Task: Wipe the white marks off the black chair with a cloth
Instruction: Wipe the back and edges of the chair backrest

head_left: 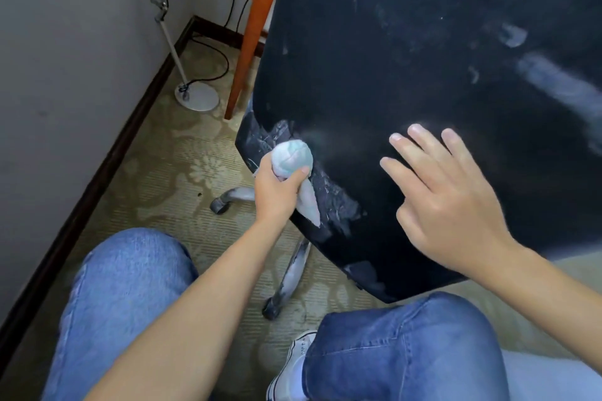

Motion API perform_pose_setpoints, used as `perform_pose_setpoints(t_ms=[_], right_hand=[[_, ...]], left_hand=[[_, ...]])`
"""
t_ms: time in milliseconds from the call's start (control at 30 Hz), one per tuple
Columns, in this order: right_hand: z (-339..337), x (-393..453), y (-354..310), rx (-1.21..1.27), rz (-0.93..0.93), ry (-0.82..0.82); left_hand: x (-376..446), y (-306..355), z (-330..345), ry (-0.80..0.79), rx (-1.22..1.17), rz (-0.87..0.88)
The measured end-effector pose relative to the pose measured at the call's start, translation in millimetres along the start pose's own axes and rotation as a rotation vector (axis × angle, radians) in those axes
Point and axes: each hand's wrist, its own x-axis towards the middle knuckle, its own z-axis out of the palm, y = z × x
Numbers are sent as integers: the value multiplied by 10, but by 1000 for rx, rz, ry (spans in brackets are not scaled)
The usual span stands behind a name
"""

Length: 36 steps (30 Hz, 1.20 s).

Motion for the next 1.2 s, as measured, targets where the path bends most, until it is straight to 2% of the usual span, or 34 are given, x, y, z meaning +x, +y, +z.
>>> perform_pose_setpoints(t_ms=[133, 233, 300, 500, 633, 767, 867, 1067, 1200], right_hand=[[376, -164, -320, -33, -23, -177], [715, -210, -619, 78, -34, -240], [836, -258, -733, 189, 28, -185], [983, -587, -911, 529, 348, 137], [1021, -591, -930, 617, 435, 244], [1020, -554, -963, 659, 467, 351], [1021, -525, -998, 687, 481, 377], [988, -466, -987, 766, 504, 419], [971, -446, -983, 777, 512, 409]], left_hand=[[89, -37, 18, -12, -35, 72], [123, -16, 123, 17, -27, 64], [5, -10, 239, -20, 29, 72], [-658, -328, 468, -240, 145, 167], [-419, -355, 388, -163, 228, 280], [9, -172, 241, 16, 162, 201], [53, -106, 231, 27, 174, 217], [-843, -562, 438, -229, 299, 312], [-750, -536, 394, -253, 330, 345]])
